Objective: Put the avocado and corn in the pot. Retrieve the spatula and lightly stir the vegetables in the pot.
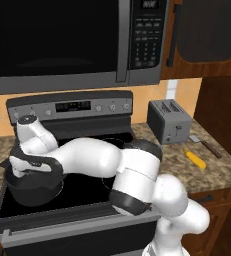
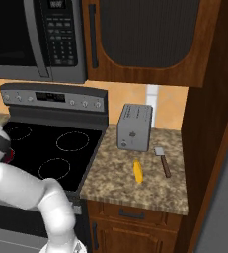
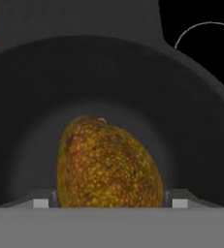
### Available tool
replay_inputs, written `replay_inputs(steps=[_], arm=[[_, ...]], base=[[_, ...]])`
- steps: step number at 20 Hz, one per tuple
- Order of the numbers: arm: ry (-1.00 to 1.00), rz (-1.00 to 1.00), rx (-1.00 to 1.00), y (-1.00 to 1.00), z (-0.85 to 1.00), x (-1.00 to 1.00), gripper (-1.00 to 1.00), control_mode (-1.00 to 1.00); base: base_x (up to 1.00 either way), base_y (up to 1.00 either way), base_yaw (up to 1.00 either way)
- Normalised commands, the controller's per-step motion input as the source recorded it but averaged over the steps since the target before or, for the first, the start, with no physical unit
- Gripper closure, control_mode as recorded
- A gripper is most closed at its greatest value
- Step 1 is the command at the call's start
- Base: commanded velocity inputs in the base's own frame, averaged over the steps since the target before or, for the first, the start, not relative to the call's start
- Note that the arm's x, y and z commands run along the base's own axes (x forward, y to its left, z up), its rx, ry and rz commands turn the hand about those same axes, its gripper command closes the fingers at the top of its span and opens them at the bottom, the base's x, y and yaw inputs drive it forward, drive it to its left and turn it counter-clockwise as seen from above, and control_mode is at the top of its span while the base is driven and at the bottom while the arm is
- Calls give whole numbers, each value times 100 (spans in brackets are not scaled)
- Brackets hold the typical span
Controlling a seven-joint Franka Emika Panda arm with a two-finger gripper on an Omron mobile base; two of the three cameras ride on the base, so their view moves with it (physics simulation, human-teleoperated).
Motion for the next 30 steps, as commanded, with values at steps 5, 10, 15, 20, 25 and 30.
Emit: replay_inputs(steps=[5, 10, 15, 20, 25, 30], arm=[[0, 0, 0, 2, 0, -16, -100, -100], [-11, 0, 1, -10, 32, -65, -100, -100], [-10, -5, 8, -79, 72, -77, -100, -100], [0, -18, 7, -100, 6, -19, -100, -100], [0, -19, 7, -100, -23, 0, -100, -100], [3, -19, 8, -100, -24, 1, -100, -100]], base=[[0, 0, 0], [0, 0, 0], [0, 0, 0], [0, 0, 0], [0, 0, 0], [0, 0, 0]])
